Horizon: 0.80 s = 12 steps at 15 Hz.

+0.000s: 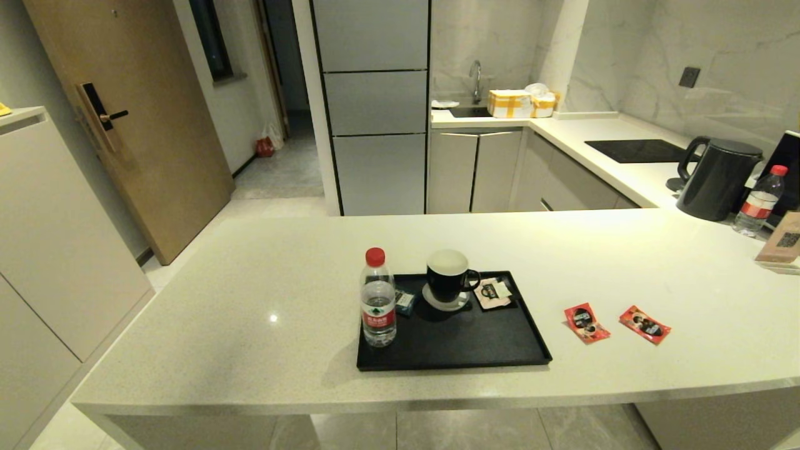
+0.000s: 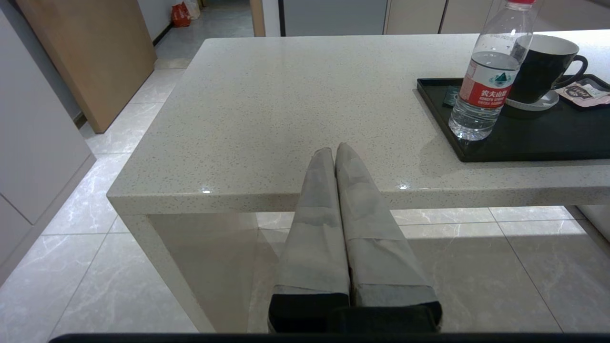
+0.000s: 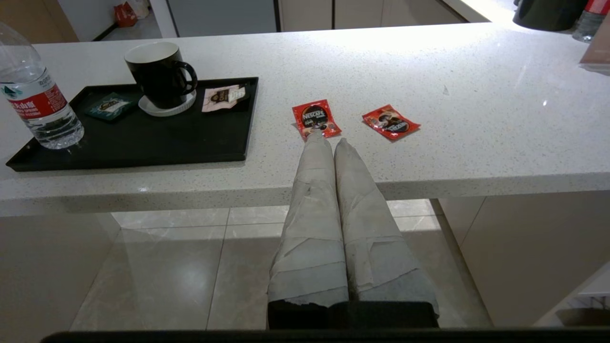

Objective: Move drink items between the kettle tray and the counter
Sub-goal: Return the tea bag to its original position

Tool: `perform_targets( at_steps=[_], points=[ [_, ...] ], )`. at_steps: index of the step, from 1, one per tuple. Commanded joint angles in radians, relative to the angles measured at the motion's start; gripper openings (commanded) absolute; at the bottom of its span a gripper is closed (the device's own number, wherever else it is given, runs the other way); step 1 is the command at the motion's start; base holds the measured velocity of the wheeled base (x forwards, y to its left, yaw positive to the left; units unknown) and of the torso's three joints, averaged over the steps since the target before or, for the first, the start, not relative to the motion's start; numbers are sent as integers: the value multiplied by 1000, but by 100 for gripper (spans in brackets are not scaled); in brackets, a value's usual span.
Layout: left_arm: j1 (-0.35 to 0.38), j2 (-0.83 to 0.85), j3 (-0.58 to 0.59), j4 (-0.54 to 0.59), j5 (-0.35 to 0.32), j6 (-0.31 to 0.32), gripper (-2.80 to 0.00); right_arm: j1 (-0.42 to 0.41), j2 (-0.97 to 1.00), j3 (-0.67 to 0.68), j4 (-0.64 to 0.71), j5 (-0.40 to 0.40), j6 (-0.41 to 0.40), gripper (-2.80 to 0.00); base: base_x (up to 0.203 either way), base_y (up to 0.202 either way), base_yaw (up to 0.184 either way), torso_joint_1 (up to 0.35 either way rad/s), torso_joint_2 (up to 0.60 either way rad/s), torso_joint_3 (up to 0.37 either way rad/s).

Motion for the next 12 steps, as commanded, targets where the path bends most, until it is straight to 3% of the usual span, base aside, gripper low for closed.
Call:
perform_targets(
  at_steps=[1,12],
  points=[
    [0,0,2,0,0,0,-280,0,0,0,0,0,0,-280,0,0,0,0,0,0],
    [0,0,0,0,0,0,-280,0,0,0,0,0,0,-280,0,0,0,0,0,0]
  ],
)
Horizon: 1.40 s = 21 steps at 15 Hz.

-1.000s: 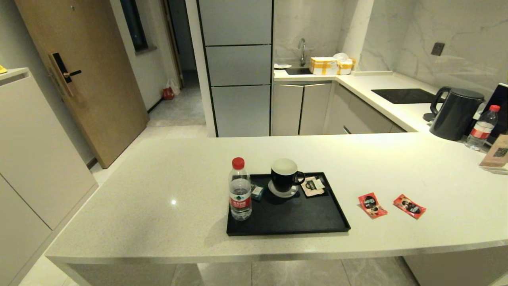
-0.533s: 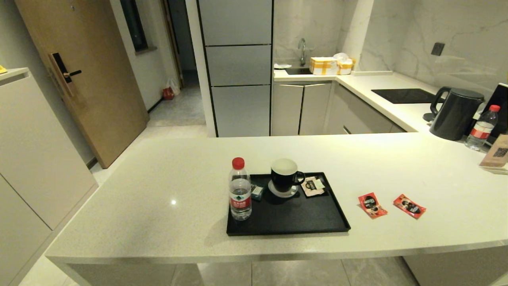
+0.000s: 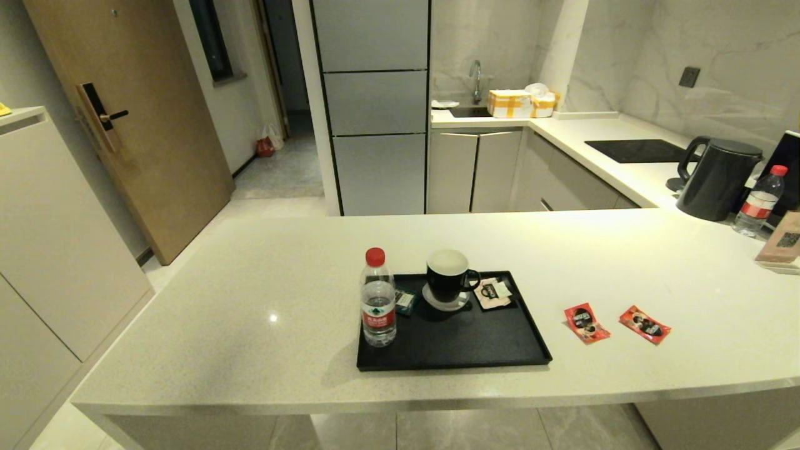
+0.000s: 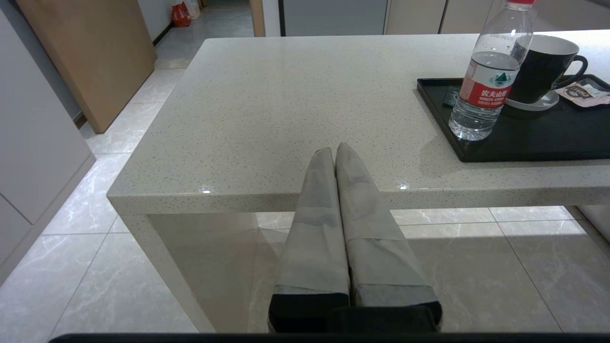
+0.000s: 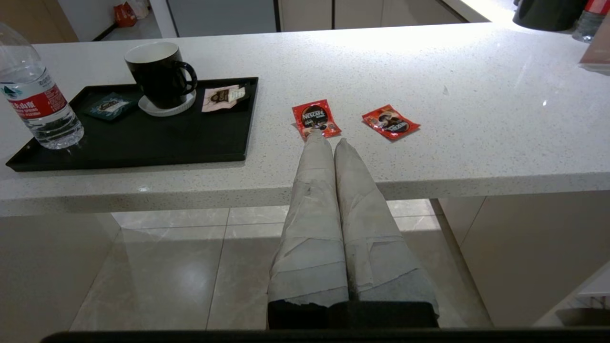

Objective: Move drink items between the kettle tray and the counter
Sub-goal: Return the tea bag to its original position

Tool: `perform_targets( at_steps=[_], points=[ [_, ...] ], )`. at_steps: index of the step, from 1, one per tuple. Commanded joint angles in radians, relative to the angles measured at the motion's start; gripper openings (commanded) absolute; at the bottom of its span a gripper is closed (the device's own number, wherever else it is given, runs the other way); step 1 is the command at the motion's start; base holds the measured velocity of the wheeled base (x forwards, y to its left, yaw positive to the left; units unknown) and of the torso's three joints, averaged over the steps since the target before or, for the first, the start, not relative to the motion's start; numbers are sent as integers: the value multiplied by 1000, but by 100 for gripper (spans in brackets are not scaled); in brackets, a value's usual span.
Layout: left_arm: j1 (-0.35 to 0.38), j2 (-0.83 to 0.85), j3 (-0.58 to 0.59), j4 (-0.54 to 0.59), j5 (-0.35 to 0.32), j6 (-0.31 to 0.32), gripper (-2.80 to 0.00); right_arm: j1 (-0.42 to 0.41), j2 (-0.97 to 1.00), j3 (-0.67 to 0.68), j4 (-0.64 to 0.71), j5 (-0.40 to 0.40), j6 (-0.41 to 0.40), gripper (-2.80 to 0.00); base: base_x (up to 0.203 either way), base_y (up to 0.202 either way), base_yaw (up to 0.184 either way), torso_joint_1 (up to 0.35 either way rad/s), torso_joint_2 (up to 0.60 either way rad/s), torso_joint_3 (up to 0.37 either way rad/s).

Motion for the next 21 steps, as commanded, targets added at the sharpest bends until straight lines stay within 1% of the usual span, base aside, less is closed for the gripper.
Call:
perform_targets(
  at_steps=[1,21],
  points=[
    [0,0,2,0,0,0,-280,0,0,0,-1,0,0,-280,0,0,0,0,0,0],
    [0,0,0,0,0,0,-280,0,0,0,-1,0,0,-280,0,0,0,0,0,0]
  ],
)
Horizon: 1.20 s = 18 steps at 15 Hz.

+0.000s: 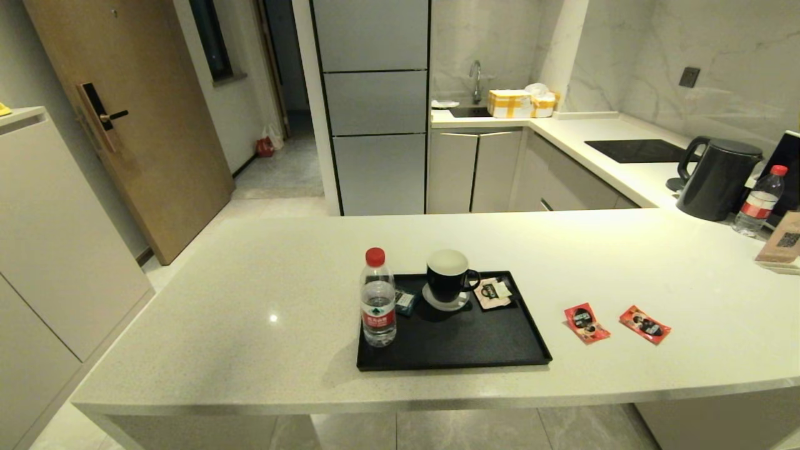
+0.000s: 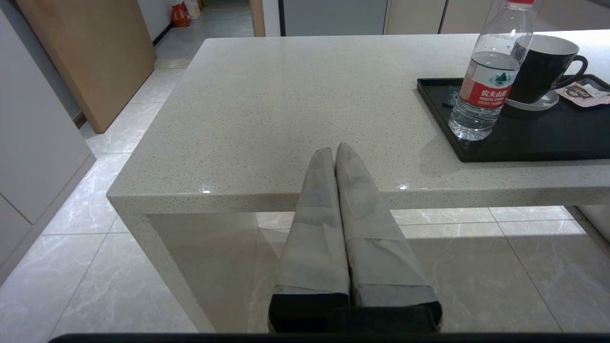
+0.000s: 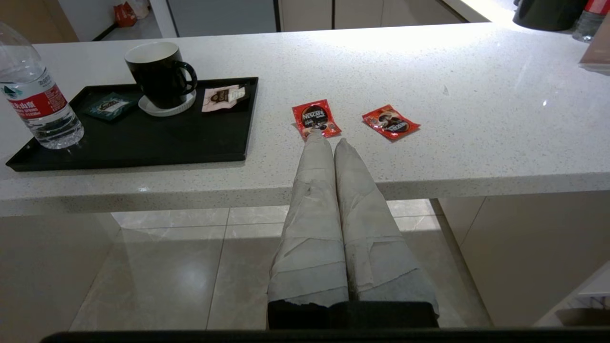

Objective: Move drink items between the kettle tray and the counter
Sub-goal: Return the tea bag to its original position

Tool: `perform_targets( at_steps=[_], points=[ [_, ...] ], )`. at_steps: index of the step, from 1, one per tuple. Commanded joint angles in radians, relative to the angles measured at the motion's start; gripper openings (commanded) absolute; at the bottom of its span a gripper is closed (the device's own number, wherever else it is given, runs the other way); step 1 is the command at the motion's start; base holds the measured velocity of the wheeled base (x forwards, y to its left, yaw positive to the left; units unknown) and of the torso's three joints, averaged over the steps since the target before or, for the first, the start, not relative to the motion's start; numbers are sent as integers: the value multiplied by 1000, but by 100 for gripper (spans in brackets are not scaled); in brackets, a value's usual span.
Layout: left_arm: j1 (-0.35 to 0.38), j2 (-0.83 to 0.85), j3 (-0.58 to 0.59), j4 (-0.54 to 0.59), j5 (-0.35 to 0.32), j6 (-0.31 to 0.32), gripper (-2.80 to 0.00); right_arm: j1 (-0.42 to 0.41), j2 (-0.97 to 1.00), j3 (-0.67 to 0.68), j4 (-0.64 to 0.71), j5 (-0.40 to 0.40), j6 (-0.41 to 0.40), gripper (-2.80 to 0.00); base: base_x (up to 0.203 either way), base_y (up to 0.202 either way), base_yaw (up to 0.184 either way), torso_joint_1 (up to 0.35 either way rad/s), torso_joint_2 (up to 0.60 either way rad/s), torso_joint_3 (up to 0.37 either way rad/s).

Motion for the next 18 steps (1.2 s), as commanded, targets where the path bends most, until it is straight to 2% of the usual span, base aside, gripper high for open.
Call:
perform_targets(
  at_steps=[1,18],
  points=[
    [0,0,2,0,0,0,-280,-1,0,0,-1,0,0,-280,0,0,0,0,0,0],
    [0,0,0,0,0,0,-280,-1,0,0,-1,0,0,-280,0,0,0,0,0,0]
  ],
)
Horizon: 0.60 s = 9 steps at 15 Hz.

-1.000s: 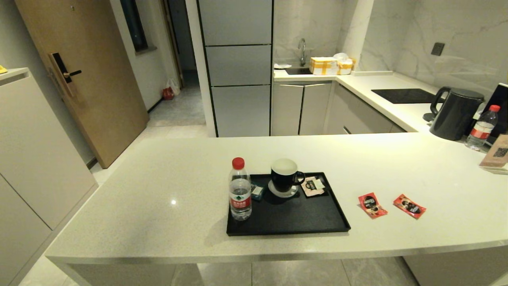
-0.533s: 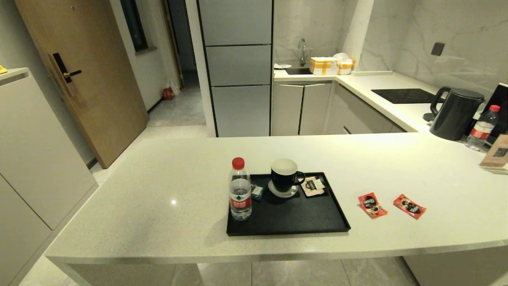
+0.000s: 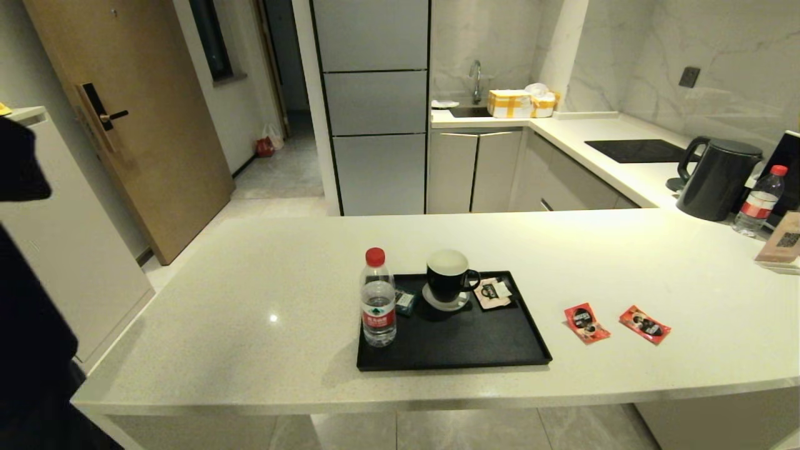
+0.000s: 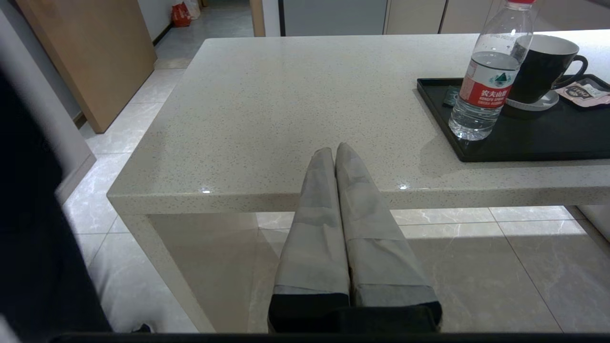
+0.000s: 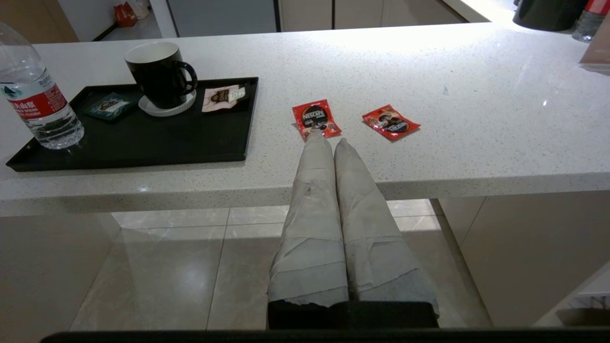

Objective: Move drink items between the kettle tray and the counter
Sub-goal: Return the tea bag to its original position

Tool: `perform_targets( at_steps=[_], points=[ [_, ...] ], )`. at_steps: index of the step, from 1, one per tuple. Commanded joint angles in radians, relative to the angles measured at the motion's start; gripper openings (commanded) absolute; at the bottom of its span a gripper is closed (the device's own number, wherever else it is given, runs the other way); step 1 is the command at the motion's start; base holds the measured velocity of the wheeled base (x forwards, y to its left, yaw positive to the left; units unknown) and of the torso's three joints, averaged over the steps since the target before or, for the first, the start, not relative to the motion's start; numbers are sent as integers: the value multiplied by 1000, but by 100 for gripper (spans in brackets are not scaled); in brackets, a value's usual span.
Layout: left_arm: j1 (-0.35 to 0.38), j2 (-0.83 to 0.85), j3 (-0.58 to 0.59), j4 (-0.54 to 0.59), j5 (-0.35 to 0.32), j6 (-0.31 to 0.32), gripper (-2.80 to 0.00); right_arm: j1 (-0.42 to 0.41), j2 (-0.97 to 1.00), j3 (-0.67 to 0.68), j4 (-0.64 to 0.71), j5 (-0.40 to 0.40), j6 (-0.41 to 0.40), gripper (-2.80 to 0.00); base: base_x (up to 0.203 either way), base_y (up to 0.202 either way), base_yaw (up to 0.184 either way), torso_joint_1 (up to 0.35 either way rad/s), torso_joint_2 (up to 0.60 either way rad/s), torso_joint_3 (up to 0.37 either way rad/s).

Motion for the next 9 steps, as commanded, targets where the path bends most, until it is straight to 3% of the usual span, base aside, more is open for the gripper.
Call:
perform_targets(
  at_steps=[1,9],
  points=[
    [0,0,0,0,0,0,-280,0,0,0,0,0,0,-280,0,0,0,0,0,0],
    [0,0,1,0,0,0,-280,0,0,0,0,0,0,-280,0,0,0,0,0,0]
  ],
)
